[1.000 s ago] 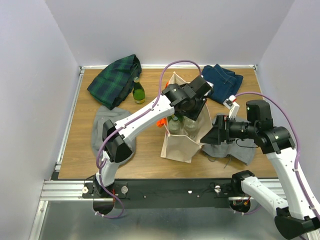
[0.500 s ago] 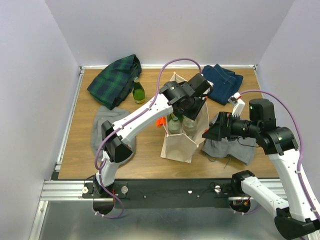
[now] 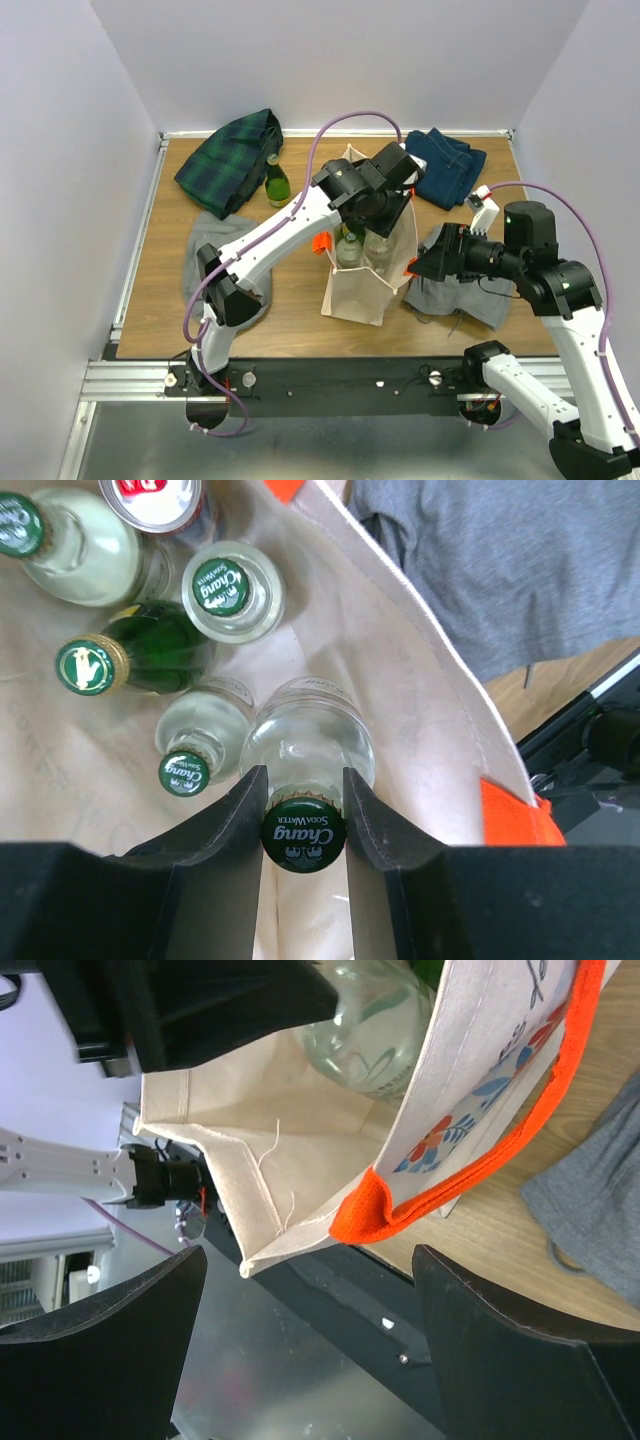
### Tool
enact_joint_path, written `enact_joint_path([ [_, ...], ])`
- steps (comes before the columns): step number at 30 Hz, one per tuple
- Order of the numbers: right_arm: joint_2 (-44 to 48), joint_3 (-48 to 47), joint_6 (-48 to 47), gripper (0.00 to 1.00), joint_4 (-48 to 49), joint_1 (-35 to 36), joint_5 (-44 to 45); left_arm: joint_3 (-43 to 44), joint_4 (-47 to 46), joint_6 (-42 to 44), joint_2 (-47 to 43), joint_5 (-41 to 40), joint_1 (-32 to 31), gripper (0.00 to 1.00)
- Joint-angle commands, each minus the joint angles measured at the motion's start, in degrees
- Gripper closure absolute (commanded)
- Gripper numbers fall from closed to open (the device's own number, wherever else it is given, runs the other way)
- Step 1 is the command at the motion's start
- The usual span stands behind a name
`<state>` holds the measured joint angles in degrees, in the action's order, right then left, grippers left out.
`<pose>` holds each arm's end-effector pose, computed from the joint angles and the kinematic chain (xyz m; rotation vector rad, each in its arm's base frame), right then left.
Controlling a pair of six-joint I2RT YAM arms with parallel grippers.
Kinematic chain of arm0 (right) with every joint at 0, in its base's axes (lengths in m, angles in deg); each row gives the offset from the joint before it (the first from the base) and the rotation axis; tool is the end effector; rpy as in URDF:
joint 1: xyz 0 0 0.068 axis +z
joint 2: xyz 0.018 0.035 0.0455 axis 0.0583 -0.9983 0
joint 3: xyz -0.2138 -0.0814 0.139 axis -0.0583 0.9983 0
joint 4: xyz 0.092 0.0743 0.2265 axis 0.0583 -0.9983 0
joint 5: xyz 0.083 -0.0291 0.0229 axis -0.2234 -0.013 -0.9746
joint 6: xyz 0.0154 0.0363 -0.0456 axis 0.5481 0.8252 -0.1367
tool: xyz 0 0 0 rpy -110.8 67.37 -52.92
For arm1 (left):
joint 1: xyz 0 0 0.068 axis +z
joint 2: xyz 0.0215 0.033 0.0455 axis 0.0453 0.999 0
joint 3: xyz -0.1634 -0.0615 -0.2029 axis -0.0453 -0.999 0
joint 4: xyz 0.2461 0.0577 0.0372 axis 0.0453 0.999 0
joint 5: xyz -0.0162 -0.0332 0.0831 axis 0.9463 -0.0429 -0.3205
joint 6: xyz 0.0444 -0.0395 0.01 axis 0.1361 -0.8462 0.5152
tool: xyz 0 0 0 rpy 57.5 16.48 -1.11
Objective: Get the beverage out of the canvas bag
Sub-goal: Take out the drink from the canvas bag.
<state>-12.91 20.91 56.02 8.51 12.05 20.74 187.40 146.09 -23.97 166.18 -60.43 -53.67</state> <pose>0.1213 0.0577 0.3630 -0.1329 2.3027 0.9856 0.2304 -0.3404 0.3762 0.7475 2.4593 -0.4711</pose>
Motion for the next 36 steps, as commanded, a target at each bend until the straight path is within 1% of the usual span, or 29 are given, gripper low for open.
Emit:
enact_joint_path([
  [1,0.4,-1.2,0.9,0.08,1.9,0.2,2.6,5.3,-2.8,1.0,-5.4,1.1,-0.2,1.00],
  [5,0.4,-1.5,1.2,0.08,2.5,0.2,3.2,7.5,-2.1,1.4,-5.4,1.2,-0.2,1.00],
  [19,1.1,-0.7,2.2,0.08,2.8,0.2,3.9,10.0,-3.2,1.9,-9.3,-0.2,-0.2,1.00],
  [36,2.3,1.1,3.2,0.08,3.9,0.2,3.8,9.7,-6.3,3.7,-15.1,-7.5,-0.1,1.00],
])
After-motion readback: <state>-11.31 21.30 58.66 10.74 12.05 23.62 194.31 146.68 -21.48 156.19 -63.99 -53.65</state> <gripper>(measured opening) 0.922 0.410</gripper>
